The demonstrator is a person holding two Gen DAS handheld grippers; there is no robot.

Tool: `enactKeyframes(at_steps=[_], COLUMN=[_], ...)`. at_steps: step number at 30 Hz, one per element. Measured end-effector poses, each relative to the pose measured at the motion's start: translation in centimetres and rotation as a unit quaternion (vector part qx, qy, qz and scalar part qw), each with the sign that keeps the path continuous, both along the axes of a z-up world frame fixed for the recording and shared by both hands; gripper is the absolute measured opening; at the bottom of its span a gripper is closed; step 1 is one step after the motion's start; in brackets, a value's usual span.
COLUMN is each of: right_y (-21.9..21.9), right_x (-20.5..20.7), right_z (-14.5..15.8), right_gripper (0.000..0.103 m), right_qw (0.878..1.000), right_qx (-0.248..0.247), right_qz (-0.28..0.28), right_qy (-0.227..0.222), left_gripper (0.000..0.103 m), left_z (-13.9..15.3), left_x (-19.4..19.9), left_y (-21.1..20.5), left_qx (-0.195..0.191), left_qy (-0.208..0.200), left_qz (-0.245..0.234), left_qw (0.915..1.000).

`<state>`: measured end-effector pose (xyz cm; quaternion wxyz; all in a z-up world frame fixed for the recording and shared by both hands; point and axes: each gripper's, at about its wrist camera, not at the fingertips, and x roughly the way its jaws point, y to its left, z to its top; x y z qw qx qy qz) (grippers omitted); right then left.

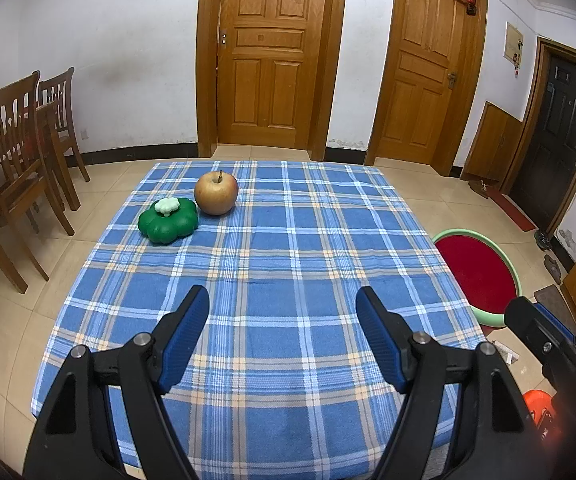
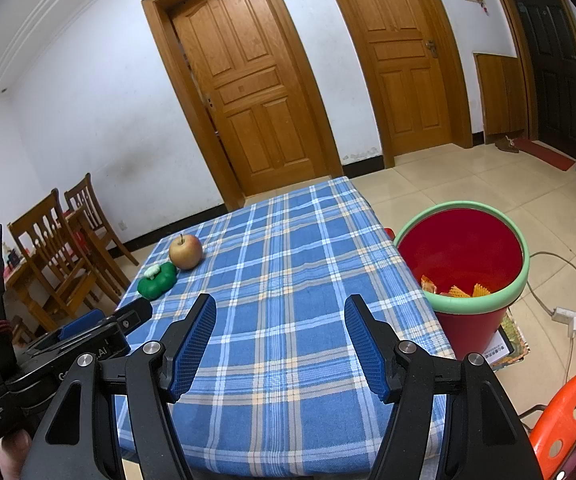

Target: Collect trash

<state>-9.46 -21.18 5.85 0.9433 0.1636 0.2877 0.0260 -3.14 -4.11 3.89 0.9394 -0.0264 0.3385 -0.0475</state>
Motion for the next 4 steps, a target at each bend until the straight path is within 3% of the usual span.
enactKeyframes(at_steps=[4], right_y=[-0.01], right_x=[-0.02], right_z=[0.01], right_gripper=[0.068], right_qw=[1.0], right_qx=[0.0], right_qz=[0.0], right_qy=[-0.001], left_gripper=[0.075], left_z=[-0.02], left_x=[0.03], left_y=[-0.05], left_qx=[0.001], left_qy=[0.001], left_qz=[0.001], left_qw=[1.0])
